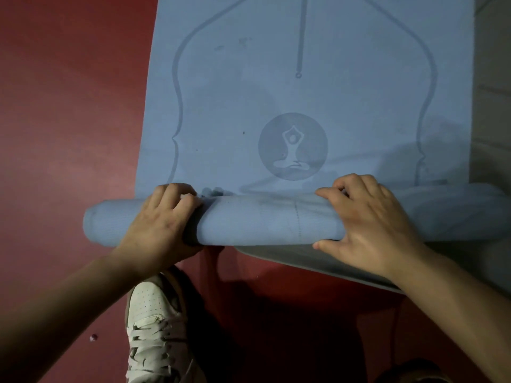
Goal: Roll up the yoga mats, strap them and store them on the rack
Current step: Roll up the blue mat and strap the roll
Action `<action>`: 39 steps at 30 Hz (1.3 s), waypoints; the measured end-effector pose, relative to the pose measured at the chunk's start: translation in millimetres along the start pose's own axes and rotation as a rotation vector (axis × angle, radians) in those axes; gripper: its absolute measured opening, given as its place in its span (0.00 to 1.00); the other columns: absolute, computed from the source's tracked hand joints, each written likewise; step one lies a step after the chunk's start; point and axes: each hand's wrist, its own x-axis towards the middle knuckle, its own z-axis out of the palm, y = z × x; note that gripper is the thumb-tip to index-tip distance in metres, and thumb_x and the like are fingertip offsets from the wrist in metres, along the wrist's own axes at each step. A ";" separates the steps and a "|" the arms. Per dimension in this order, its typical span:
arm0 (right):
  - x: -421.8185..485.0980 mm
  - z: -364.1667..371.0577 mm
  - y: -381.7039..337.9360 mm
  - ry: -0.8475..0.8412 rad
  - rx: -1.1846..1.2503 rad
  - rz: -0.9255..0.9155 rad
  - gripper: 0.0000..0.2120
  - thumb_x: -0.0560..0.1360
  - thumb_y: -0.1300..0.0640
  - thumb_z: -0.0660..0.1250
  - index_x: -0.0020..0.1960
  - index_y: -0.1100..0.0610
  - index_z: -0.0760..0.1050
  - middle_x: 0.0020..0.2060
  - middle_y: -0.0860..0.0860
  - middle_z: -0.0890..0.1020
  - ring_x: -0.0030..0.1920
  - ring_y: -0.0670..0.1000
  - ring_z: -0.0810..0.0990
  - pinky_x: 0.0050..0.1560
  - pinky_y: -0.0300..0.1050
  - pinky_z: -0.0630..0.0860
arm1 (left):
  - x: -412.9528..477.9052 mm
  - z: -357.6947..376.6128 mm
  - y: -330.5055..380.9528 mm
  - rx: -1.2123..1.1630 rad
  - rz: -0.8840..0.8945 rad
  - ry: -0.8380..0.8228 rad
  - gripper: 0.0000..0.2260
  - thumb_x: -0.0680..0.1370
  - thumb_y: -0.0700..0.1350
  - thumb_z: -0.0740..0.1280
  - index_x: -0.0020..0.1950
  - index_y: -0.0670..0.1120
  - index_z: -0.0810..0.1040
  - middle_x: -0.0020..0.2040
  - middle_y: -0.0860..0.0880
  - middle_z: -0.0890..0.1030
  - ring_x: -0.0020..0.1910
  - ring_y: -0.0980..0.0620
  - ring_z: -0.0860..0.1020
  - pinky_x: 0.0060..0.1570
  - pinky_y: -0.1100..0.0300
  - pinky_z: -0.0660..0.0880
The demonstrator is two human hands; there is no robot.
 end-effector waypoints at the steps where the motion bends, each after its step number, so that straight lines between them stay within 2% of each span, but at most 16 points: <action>1: 0.1 -0.1 0.1 -0.001 -0.004 0.001 0.41 0.55 0.33 0.74 0.63 0.50 0.74 0.54 0.48 0.71 0.55 0.54 0.71 0.55 0.53 0.73 | -1.0 -1.2 0.8 -0.015 -0.018 0.005 0.31 0.65 0.62 0.66 0.61 0.44 0.74 0.56 0.44 0.73 0.52 0.42 0.71 0.52 0.48 0.72; 4: -0.5 -0.5 0.2 -0.005 0.001 0.002 0.41 0.58 0.34 0.74 0.66 0.50 0.71 0.55 0.48 0.72 0.55 0.54 0.72 0.56 0.52 0.72 | -0.6 -6.4 0.9 -0.015 -0.002 0.011 0.32 0.66 0.64 0.66 0.62 0.44 0.76 0.52 0.47 0.73 0.49 0.45 0.70 0.49 0.49 0.71; 9: 1.1 -3.9 1.0 0.004 0.039 0.014 0.34 0.61 0.35 0.73 0.62 0.48 0.69 0.54 0.46 0.72 0.55 0.52 0.72 0.57 0.48 0.70 | 4.1 -12.6 -0.9 -0.030 0.055 0.043 0.29 0.70 0.65 0.66 0.59 0.43 0.74 0.48 0.48 0.73 0.46 0.48 0.71 0.47 0.55 0.68; 12: 2.1 -2.9 2.3 0.004 0.051 0.030 0.33 0.64 0.33 0.69 0.64 0.48 0.71 0.57 0.46 0.71 0.60 0.52 0.69 0.62 0.49 0.67 | 3.6 -11.9 -5.6 -0.051 0.043 0.036 0.30 0.69 0.66 0.66 0.61 0.45 0.75 0.53 0.48 0.74 0.50 0.46 0.72 0.51 0.52 0.71; 15: 5.9 -4.9 1.2 0.052 0.050 0.082 0.33 0.62 0.33 0.70 0.63 0.47 0.74 0.57 0.48 0.69 0.61 0.54 0.65 0.61 0.52 0.63 | 0.4 -9.0 -7.8 -0.037 0.011 0.073 0.30 0.70 0.64 0.66 0.64 0.45 0.77 0.57 0.45 0.73 0.55 0.42 0.72 0.57 0.50 0.67; 18: 10.2 -9.1 -2.0 0.023 0.019 0.093 0.33 0.63 0.34 0.72 0.64 0.45 0.73 0.55 0.46 0.70 0.59 0.52 0.65 0.59 0.49 0.57 | 1.6 -11.2 -5.9 -0.042 0.006 0.086 0.30 0.71 0.63 0.66 0.66 0.45 0.77 0.54 0.46 0.74 0.52 0.42 0.73 0.53 0.50 0.69; 23: 11.7 -13.0 -3.2 0.096 0.067 0.099 0.28 0.64 0.37 0.73 0.59 0.48 0.72 0.53 0.46 0.73 0.57 0.52 0.69 0.57 0.47 0.58 | 8.3 -17.5 -6.4 -0.057 0.042 0.102 0.27 0.72 0.61 0.65 0.65 0.45 0.76 0.51 0.48 0.75 0.50 0.45 0.73 0.49 0.51 0.71; 25: 14.4 -14.4 -3.7 0.088 0.067 0.103 0.25 0.65 0.37 0.71 0.57 0.48 0.72 0.53 0.46 0.74 0.58 0.52 0.69 0.57 0.47 0.59 | 8.0 -15.2 -10.2 -0.045 0.055 0.110 0.26 0.73 0.59 0.65 0.65 0.44 0.76 0.54 0.48 0.77 0.53 0.44 0.74 0.57 0.44 0.72; 27: 15.8 -14.0 -2.2 0.095 0.081 0.114 0.24 0.67 0.37 0.69 0.57 0.48 0.74 0.54 0.47 0.74 0.59 0.53 0.69 0.58 0.49 0.60 | 5.8 -10.6 -11.5 -0.026 0.036 0.131 0.25 0.74 0.56 0.64 0.66 0.44 0.76 0.59 0.45 0.77 0.59 0.42 0.73 0.66 0.35 0.66; 29: 15.6 -12.7 0.1 0.124 0.080 0.129 0.24 0.68 0.36 0.68 0.58 0.49 0.76 0.54 0.48 0.74 0.59 0.53 0.67 0.58 0.51 0.61 | 5.4 -7.6 -10.4 -0.016 0.000 0.148 0.25 0.75 0.54 0.62 0.69 0.44 0.75 0.61 0.42 0.74 0.61 0.39 0.70 0.66 0.31 0.64; 32: 18.3 -11.8 1.4 0.168 0.044 0.130 0.25 0.69 0.36 0.66 0.59 0.50 0.79 0.52 0.49 0.75 0.57 0.54 0.69 0.55 0.50 0.62 | 9.0 -9.3 -12.0 0.012 0.001 0.134 0.25 0.76 0.54 0.61 0.71 0.44 0.74 0.59 0.43 0.74 0.58 0.39 0.72 0.67 0.38 0.66; 34: 21.1 -13.4 1.1 0.185 0.015 0.123 0.26 0.69 0.36 0.65 0.60 0.51 0.79 0.52 0.49 0.77 0.56 0.54 0.71 0.55 0.50 0.63 | 12.0 -11.5 -13.0 0.035 0.002 0.139 0.26 0.80 0.58 0.58 0.71 0.44 0.73 0.58 0.44 0.75 0.56 0.41 0.72 0.64 0.40 0.68; 36: 20.6 -14.6 1.0 0.166 -0.004 0.120 0.30 0.69 0.32 0.65 0.63 0.51 0.77 0.54 0.49 0.76 0.57 0.54 0.71 0.57 0.51 0.67 | 14.4 -10.1 -8.7 0.078 -0.005 0.124 0.30 0.81 0.62 0.53 0.73 0.42 0.71 0.59 0.42 0.74 0.57 0.41 0.71 0.66 0.38 0.67; 39: 13.8 -11.8 -0.7 0.112 -0.058 0.107 0.41 0.64 0.28 0.67 0.69 0.51 0.71 0.61 0.49 0.74 0.63 0.54 0.67 0.64 0.52 0.66 | 14.4 1.9 0.8 0.169 -0.034 0.092 0.40 0.76 0.68 0.57 0.75 0.37 0.66 0.61 0.37 0.72 0.61 0.37 0.70 0.70 0.37 0.63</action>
